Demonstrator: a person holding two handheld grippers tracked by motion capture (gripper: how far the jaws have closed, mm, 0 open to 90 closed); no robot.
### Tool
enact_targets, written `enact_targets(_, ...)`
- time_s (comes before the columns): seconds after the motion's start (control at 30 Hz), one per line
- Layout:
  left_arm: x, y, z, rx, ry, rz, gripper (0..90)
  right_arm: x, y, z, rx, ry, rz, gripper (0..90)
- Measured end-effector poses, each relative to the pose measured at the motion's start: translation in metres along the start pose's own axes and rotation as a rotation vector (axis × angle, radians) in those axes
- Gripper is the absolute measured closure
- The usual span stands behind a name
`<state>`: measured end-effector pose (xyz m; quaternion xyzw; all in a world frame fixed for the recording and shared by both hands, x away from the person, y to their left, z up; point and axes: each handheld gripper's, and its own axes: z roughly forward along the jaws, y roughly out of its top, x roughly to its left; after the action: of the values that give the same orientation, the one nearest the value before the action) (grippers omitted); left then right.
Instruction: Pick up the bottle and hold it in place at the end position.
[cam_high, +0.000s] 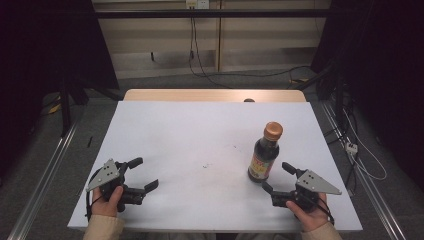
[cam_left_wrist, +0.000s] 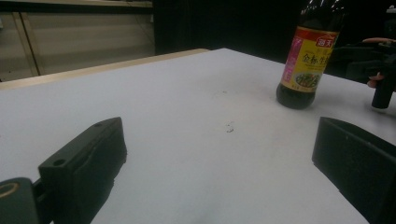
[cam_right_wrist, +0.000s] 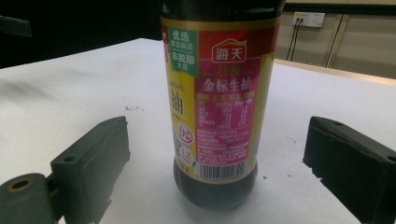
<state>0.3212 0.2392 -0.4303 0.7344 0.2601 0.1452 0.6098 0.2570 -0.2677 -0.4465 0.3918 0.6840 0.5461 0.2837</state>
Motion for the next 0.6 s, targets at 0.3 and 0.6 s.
enact_targets(0.3, 0.0008, -0.0002, 0.0007, 0.007, 0.003, 0.006, 2.8, -0.0003, 0.0017, 0.0009, 0.007, -0.024, 0.002, 4.6)
enact_targets(0.6, 0.0016, 0.0, 0.0027, 0.009, -0.001, 0.004, 2.8, 0.0015, 0.0071, 0.0055, 0.046, -0.04, 0.014, 5.6)
